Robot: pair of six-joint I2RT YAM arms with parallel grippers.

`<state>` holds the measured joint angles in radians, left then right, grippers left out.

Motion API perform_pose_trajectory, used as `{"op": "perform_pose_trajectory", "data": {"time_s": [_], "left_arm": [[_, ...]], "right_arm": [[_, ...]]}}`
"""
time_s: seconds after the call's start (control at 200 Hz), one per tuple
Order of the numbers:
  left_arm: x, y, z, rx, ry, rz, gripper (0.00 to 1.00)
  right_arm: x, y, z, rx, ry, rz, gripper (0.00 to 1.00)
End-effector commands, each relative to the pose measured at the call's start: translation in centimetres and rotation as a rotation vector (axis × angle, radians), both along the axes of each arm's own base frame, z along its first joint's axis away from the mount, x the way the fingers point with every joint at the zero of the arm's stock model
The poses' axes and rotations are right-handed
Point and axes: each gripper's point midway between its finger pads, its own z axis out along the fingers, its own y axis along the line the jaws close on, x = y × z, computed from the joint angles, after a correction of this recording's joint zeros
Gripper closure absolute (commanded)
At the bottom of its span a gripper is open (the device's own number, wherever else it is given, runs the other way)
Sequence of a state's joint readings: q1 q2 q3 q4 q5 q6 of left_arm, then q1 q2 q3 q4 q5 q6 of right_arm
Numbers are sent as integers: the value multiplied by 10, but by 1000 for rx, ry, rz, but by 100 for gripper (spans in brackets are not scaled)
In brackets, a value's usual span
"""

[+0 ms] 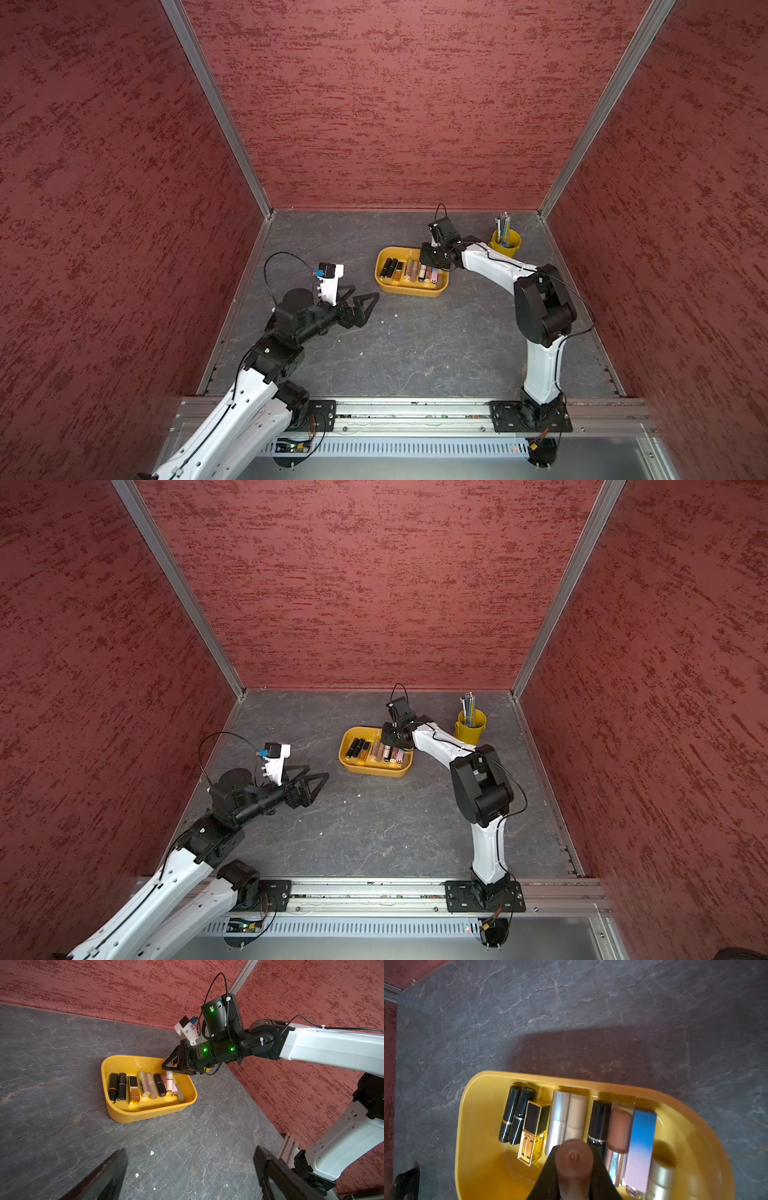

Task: Put the lipstick into the storage box
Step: Place the lipstick in the storage box.

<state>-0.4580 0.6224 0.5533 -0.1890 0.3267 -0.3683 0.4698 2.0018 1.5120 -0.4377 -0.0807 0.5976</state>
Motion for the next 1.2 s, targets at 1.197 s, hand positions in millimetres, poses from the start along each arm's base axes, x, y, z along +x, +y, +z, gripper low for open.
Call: {"op": "perform_pose_trajectory", "data": {"time_s": [1.197], "left_arm": [[7,10,-2,2,-1,38,0]], "right_arm": [[-10,16,17,133,-47,12,52]]}}
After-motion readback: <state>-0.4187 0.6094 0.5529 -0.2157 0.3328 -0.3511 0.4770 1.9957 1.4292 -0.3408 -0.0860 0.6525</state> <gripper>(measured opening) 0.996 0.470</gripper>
